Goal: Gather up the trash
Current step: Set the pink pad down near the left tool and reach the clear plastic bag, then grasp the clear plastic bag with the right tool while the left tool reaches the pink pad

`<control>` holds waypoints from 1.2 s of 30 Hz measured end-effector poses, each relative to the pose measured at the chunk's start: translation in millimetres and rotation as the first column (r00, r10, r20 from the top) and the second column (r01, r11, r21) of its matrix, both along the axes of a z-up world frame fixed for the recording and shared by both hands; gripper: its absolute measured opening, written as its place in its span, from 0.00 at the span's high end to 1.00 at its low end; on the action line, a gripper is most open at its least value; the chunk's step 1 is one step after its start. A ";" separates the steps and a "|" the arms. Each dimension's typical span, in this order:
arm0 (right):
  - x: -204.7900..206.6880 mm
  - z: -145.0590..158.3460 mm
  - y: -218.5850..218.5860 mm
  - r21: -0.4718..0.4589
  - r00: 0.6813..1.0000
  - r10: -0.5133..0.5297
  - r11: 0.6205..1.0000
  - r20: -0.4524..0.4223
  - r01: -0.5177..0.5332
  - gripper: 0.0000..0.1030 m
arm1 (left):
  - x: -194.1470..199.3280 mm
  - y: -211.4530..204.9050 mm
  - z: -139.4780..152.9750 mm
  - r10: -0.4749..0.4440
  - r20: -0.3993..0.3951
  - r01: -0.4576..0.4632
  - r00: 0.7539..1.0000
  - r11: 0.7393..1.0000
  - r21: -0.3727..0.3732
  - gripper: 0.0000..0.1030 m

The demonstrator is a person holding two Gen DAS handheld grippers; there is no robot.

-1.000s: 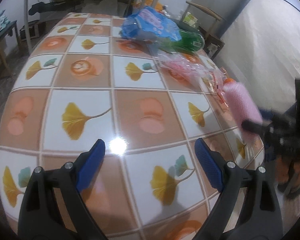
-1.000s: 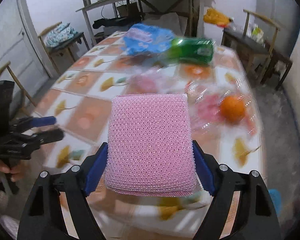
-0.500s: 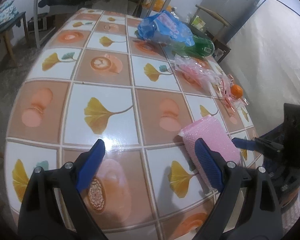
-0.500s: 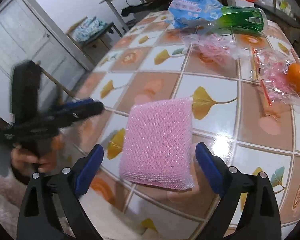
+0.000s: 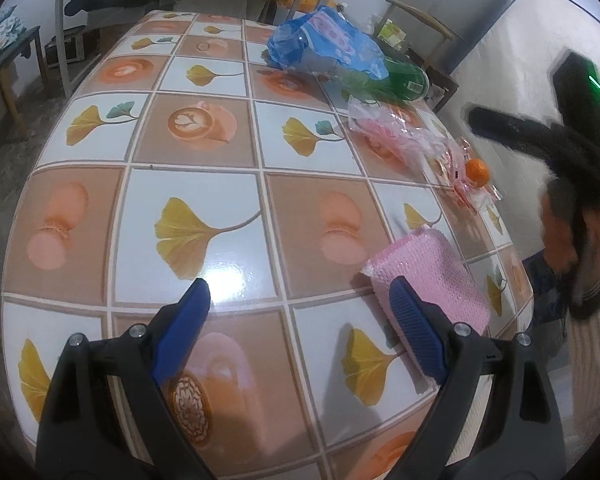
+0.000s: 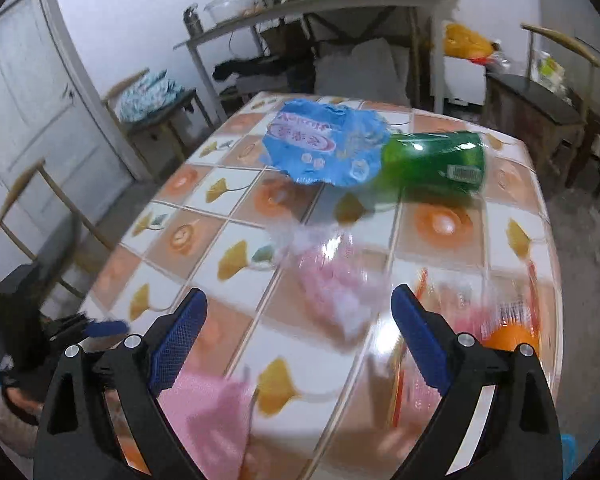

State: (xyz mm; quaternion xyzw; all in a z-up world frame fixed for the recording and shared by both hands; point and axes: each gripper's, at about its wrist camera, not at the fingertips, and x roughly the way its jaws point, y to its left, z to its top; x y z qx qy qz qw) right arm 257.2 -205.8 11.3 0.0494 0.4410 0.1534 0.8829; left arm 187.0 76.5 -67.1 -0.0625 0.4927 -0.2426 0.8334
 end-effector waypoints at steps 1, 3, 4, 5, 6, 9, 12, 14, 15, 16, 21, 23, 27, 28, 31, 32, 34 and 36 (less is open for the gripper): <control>11.4 -3.5 2.3 -0.018 1.000 0.002 1.000 -0.008 -0.002 0.12 | 0.2 -0.6 -0.1 -0.004 -0.003 0.004 1.000 1.000 0.000 0.16; 32.7 -14.9 5.5 -0.054 0.999 0.017 0.998 -0.043 -0.019 0.12 | -0.5 -1.5 0.2 -0.014 -0.005 0.014 1.000 1.000 0.001 0.16; 40.8 -21.1 8.0 -0.072 0.998 0.022 0.997 -0.063 -0.027 0.12 | -0.8 -2.5 0.3 -0.020 -0.004 0.020 1.000 1.000 0.002 0.16; 47.3 -28.5 11.7 -0.090 0.995 0.037 0.995 -0.090 -0.045 0.13 | -1.5 -3.5 0.6 -0.026 -0.003 0.026 1.000 1.000 0.003 0.16; 48.4 -32.8 12.8 -0.104 0.993 0.045 0.993 -0.109 -0.057 0.16 | -2.3 -4.8 1.2 -0.034 0.000 0.034 0.999 0.999 0.005 0.16; 53.9 -50.0 24.4 -0.148 0.982 0.051 0.986 -0.183 -0.078 0.28 | -5.5 -6.8 2.4 -0.044 0.002 0.044 0.999 0.999 0.008 0.16; 49.0 -56.2 29.9 -0.129 0.977 0.049 0.989 -0.207 -0.077 0.47 | -7.3 -6.8 2.2 -0.046 -0.002 0.046 0.999 0.999 0.006 0.16; 43.1 -56.6 33.2 -0.135 0.978 0.037 0.989 -0.206 -0.066 0.54 | -8.5 -7.0 2.1 -0.044 -0.004 0.044 0.999 0.999 0.008 0.16; 40.9 -56.0 34.4 -0.136 0.979 0.036 0.989 -0.201 -0.064 0.58 | -9.4 -7.1 2.4 -0.044 -0.004 0.044 0.999 0.999 0.007 0.16; 38.8 -54.5 35.0 -0.134 0.980 0.033 0.989 -0.198 -0.060 0.60 | -10.1 -7.3 3.1 -0.043 -0.002 0.043 0.999 0.999 0.005 0.16; 20.3 -41.1 25.3 -0.107 0.984 -0.005 0.994 -0.180 -0.015 0.74 | -16.7 -9.9 6.4 -0.047 0.005 0.047 0.999 0.999 -0.002 0.16; 13.3 -36.3 21.2 -0.091 0.985 -0.023 0.996 -0.173 0.007 0.77 | -18.8 -11.4 5.9 -0.051 0.002 0.051 0.999 0.999 -0.004 0.16; -18.7 -17.2 8.2 -0.045 0.988 -0.064 0.997 -0.138 0.058 0.80 | -25.1 -16.0 5.8 -0.068 -0.008 0.068 0.998 0.998 -0.017 0.16; -29.4 -11.0 4.8 -0.040 0.989 -0.076 0.997 -0.124 0.072 0.80 | -26.5 -17.0 5.9 -0.072 -0.009 0.072 0.997 0.997 -0.019 0.16; -56.4 0.3 -4.6 -0.010 0.989 -0.102 0.995 -0.104 0.102 0.80 | -30.0 -23.2 5.9 -0.093 -0.020 0.092 0.995 0.995 -0.035 0.16; -65.3 2.2 -7.5 -0.008 0.988 -0.114 0.993 -0.101 0.114 0.80 | -30.9 -26.0 6.2 -0.098 -0.025 0.097 0.995 0.995 -0.036 0.16; -78.5 3.5 -12.9 -0.010 0.986 -0.130 0.992 -0.103 0.130 0.80 | -32.5 -34.5 7.7 -0.114 -0.026 0.113 0.993 0.993 -0.033 0.16; -92.1 2.0 -19.1 0.002 0.982 -0.153 0.988 -0.109 0.154 0.80 | -34.6 -44.4 10.0 -0.131 -0.021 0.130 0.991 0.991 -0.026 0.16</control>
